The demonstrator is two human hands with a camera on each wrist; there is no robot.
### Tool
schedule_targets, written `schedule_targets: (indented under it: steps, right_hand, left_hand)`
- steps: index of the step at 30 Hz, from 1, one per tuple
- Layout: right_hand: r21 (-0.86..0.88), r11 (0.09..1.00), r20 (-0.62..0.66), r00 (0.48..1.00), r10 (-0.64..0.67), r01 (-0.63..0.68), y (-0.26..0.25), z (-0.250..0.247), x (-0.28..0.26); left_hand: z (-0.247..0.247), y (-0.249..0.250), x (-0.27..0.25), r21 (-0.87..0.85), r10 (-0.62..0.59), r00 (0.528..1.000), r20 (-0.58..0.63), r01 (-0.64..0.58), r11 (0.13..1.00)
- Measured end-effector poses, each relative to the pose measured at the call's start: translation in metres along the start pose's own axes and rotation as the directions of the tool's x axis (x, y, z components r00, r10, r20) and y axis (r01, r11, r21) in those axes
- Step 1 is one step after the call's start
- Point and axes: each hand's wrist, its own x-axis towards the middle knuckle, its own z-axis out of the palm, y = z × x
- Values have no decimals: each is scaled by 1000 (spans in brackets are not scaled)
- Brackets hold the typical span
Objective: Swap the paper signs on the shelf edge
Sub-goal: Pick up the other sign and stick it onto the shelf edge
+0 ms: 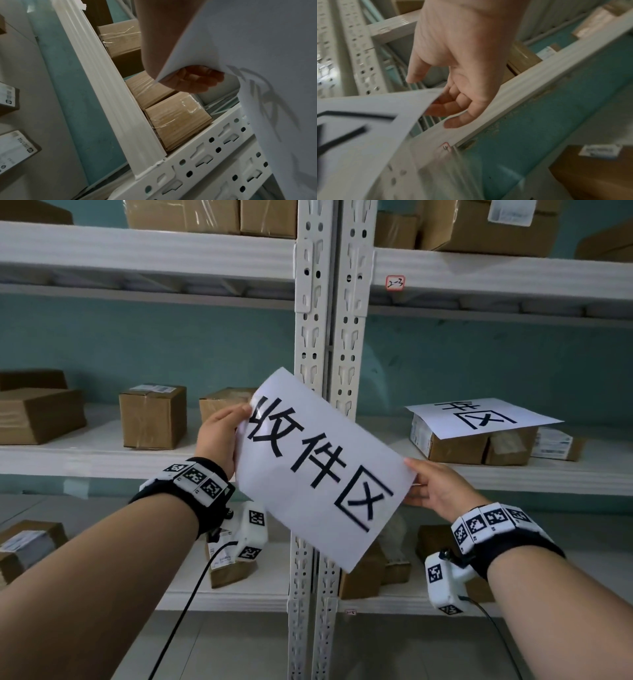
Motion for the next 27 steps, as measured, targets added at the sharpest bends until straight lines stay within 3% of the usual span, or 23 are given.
schedule_targets:
  steps: [4,8,16,21,27]
  right_hand:
    - [103,994,13,999,30,-31,0,-9,-5]
    - [-49,997,51,997,62,-60,2,-10,-8]
    - [-316,949,27,999,21,-11,14,0,-2]
    - [-561,827,-25,999,35,-43,31,11,1]
    - [-592,799,-18,993,117,-105,38,25,0]
  left_hand:
    - [-2,-2,2,-32,12,998,-65,-14,999]
    - [-6,-7,0,-58,-1,994,-105,-5,998]
    - [-3,-8,-9,-27,-44,999,-12,44,999]
    - [4,-2,-12,-33,-20,999,39,22,999]
    - [23,1,-18,-75,-85,988,130,95,993]
